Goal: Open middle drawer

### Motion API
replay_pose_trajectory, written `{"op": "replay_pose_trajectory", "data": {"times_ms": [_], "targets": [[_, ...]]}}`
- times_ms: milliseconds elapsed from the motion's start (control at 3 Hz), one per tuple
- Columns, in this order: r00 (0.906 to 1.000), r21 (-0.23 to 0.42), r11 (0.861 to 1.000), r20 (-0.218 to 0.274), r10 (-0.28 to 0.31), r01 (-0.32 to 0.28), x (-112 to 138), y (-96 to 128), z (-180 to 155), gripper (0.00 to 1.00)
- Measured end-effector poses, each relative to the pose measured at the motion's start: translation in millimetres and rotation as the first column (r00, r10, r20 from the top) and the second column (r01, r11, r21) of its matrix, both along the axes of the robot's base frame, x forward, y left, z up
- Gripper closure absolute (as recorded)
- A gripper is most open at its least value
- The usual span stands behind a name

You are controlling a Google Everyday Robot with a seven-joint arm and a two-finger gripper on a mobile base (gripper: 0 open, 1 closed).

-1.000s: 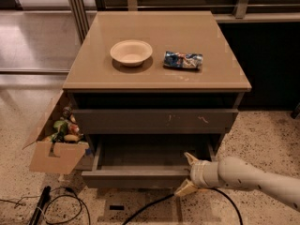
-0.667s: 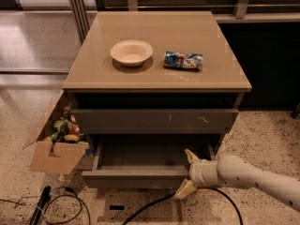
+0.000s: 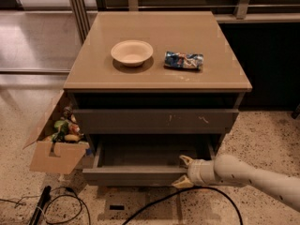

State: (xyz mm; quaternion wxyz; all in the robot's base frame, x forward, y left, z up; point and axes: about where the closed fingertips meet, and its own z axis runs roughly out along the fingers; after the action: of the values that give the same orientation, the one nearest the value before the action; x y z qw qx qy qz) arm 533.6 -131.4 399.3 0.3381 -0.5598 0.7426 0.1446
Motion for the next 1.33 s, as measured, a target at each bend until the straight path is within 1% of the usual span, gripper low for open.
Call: {"op": "replay_pose_trajectory", "data": {"times_ms": [667,1000,1333], "targets": [[0.9999,-0.004,1.0,-0.011,-0.006,0.006,-6.9,-8.3,0.4,0.81],[0.9999,-0.004,1.0,-0.011,-0.006,0.006,-8.6,-8.0,3.3,1.0],[0.9999,-0.007,1.0,-0.011,-0.006,0.006,-14.7,-9.9,3.9,1.0]]}}
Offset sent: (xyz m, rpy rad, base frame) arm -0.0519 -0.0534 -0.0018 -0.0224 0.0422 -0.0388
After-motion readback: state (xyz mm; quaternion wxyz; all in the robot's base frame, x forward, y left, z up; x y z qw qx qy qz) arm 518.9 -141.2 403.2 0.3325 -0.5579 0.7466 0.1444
